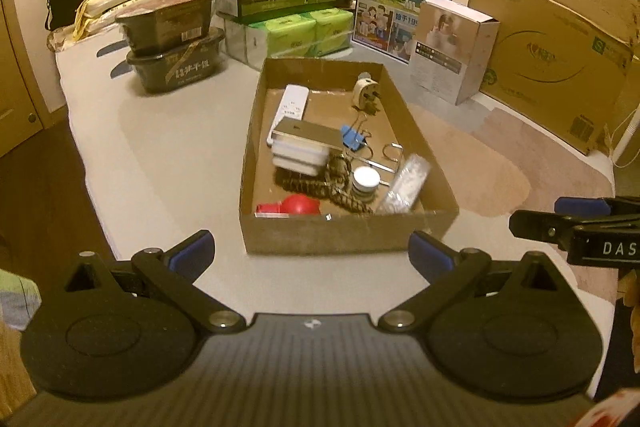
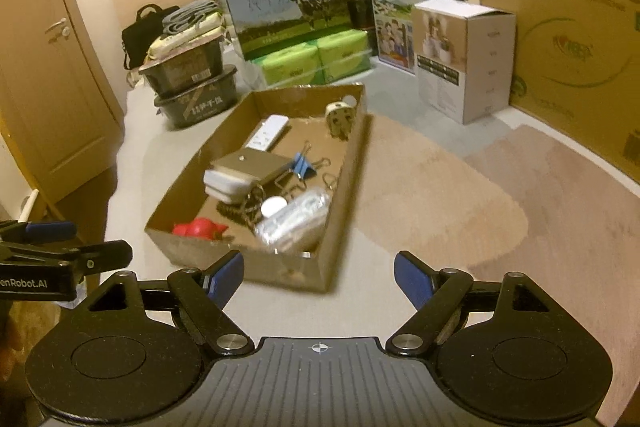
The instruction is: Organize rigid objects
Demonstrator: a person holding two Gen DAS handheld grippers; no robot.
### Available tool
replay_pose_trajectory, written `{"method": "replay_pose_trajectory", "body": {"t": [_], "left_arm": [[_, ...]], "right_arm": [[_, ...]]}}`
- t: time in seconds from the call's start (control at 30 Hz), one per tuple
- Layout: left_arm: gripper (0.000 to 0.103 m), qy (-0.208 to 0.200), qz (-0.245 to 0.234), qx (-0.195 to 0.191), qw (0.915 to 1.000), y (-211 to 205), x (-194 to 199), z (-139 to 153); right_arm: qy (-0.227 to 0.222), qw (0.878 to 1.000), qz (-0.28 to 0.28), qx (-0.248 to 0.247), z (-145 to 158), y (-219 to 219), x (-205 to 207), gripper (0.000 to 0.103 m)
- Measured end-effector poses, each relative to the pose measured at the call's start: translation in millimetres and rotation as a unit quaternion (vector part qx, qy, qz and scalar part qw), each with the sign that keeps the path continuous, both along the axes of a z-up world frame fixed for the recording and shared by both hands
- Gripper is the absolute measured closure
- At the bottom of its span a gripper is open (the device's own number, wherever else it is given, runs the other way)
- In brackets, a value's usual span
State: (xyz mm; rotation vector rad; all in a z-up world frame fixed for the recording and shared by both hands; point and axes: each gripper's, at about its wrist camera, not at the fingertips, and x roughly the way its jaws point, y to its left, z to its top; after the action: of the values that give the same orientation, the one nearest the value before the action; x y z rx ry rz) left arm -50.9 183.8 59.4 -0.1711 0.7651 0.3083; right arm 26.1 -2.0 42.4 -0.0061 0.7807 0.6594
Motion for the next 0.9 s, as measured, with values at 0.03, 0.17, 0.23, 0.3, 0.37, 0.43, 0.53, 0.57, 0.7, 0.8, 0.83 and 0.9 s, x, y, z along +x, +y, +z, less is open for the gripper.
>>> {"method": "replay_pose_trajectory", "body": {"t": [0.03, 0.17, 0.23, 0.3, 0.37, 0.43, 0.53, 0.57, 0.7, 0.8, 0.83, 0.9], "left_arm": [[0.001, 0.001, -0.001, -0.003, 1.0, -2.9, -3.2, -1.4], [0.001, 0.004, 0.007, -0.013, 0.9999, -11.6, -15.3, -6.5], [0.001, 0.007, 0.005, -0.014, 0.9999, -17.1, -20.4, -9.4], [0.001, 0.012, 0.002, -0.013, 0.9998, -22.5, -24.4, -12.3], [0.001, 0.014, -0.001, -0.017, 0.9998, -26.1, -28.1, -14.9], [0.001, 0.017, -0.002, -0.016, 0.9997, -28.9, -31.1, -16.9], [0.001, 0.019, 0.001, -0.01, 0.9998, -32.9, -36.3, -18.9], [0.001, 0.019, 0.002, -0.011, 0.9998, -33.9, -37.7, -19.2], [0.001, 0.017, 0.003, -0.005, 0.9998, -39.0, -39.8, -18.8], [0.001, 0.017, 0.002, -0.002, 0.9998, -43.2, -40.3, -19.5], [0.001, 0.017, 0.002, -0.005, 0.9998, -43.7, -40.4, -20.1], [0.001, 0.019, 0.002, -0.006, 0.9998, -45.4, -40.1, -21.1]], "right_arm": [[-0.001, 1.0, -0.002, -0.001, -0.7, -2.4, -4.4, 0.021], [-0.001, 1.0, -0.001, -0.007, -2.4, -9.4, -18.0, 0.021], [-0.005, 1.0, -0.002, -0.013, -3.1, -13.3, -25.5, 0.021], [-0.006, 1.0, -0.002, -0.018, -4.2, -17.5, -31.6, 0.021], [-0.006, 1.0, -0.003, -0.022, -5.9, -21.0, -36.3, 0.021], [-0.002, 1.0, -0.005, -0.024, -8.0, -25.8, -40.6, 0.021], [0.004, 1.0, -0.007, -0.027, -10.5, -31.3, -46.8, 0.021], [0.004, 1.0, -0.009, -0.026, -11.0, -33.0, -48.8, 0.021], [0.005, 1.0, -0.01, -0.026, -12.0, -37.5, -54.5, 0.021], [0.002, 0.999, -0.008, -0.031, -13.0, -37.2, -58.1, 0.021], [0.002, 0.999, -0.008, -0.031, -13.2, -37.2, -59.0, 0.021], [0.003, 1.0, -0.007, -0.03, -13.4, -37.5, -60.0, 0.021]]}}
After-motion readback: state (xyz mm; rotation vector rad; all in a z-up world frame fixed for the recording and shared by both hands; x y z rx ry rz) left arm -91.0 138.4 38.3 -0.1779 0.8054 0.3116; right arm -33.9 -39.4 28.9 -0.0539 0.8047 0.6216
